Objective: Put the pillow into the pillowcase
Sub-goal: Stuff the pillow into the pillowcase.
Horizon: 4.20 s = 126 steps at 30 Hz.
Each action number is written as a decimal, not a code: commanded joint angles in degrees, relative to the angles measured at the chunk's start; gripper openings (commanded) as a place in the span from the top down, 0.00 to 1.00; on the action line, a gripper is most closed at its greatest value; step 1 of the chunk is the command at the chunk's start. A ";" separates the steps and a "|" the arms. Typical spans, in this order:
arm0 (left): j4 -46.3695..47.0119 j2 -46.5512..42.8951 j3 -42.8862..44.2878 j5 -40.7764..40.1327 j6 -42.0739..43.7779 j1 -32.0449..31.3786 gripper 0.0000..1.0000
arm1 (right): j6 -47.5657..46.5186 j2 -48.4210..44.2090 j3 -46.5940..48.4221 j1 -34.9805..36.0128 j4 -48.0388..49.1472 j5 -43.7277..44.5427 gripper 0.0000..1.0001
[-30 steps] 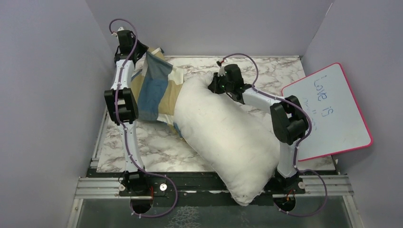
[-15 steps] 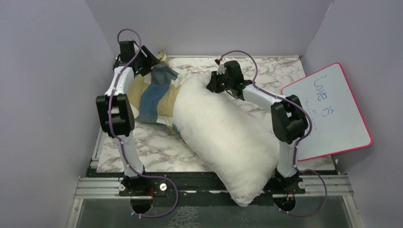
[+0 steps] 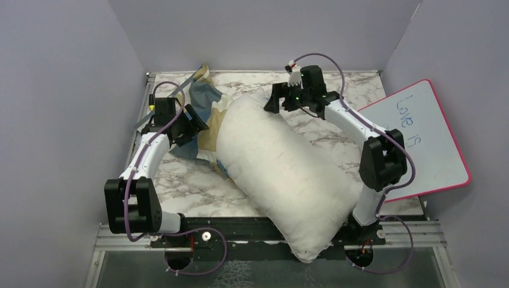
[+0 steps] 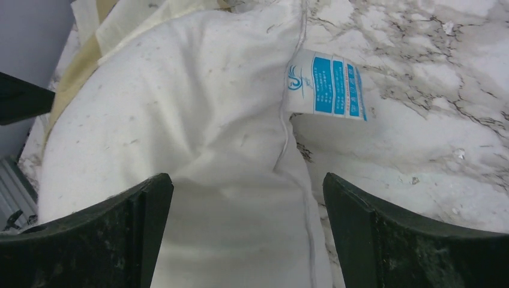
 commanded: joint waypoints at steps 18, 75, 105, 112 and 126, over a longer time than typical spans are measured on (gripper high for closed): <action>27.76 36.22 25.74 12.39 -9.63 -9.51 0.49 | 19.84 -19.87 -27.13 1.82 12.10 -14.75 0.22; -20.54 19.93 29.00 -36.25 22.46 -35.36 1.00 | -1.31 7.61 -5.79 -14.54 47.89 -22.04 0.18; -16.01 18.99 42.26 -23.43 13.00 -25.81 0.52 | 24.96 -7.09 -9.90 -1.04 2.19 4.37 0.08; -14.43 17.68 44.85 -29.44 14.47 -21.62 0.39 | 40.02 -13.49 -6.07 3.88 -29.47 18.40 0.02; -10.92 21.74 38.32 -24.53 14.13 -9.04 0.29 | 67.08 -33.56 -22.96 25.31 -35.43 27.51 0.02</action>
